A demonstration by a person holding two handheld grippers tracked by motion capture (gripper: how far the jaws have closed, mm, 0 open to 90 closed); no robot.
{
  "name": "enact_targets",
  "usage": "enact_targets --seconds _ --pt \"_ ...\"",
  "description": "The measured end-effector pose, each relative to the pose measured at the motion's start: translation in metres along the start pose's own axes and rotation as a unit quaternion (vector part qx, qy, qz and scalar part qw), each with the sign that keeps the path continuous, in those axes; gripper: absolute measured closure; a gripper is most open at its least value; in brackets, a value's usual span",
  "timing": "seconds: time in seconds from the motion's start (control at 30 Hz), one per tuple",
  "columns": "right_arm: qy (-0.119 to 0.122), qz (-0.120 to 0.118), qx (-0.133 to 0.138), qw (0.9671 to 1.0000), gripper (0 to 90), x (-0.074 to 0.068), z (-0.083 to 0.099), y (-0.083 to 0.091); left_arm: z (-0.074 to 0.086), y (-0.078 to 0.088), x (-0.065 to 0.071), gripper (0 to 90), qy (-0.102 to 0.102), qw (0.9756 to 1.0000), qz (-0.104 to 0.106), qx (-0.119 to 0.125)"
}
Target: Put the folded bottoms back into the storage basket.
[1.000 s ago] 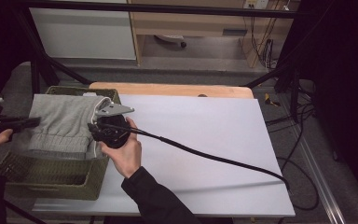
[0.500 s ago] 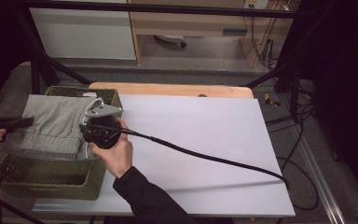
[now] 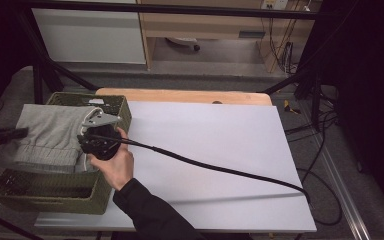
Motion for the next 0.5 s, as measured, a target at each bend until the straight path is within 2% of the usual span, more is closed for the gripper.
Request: enact_targets --seconds 0.27,0.5 --pt "0.002 -0.003 -0.004 1.0000 73.4 -0.006 0.005 -0.008 0.008 -0.002 -0.008 81.4 0.010 1.0000 -0.001 0.000" --pt "0.008 -0.004 -0.014 0.9999 73.3 -0.008 0.018 -0.017 0.019 -0.010 -0.013 81.4 0.014 0.9999 0.003 -0.006"
Point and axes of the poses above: each handheld gripper's, and its own axes: y roughly backward along the jaws, z roughly out of its underside, x roughly to its right, the point moved 9 cm from there along -y, roughly forward along the jaws, and after that the axes turned 12 degrees about z, right-handed, at the moved point
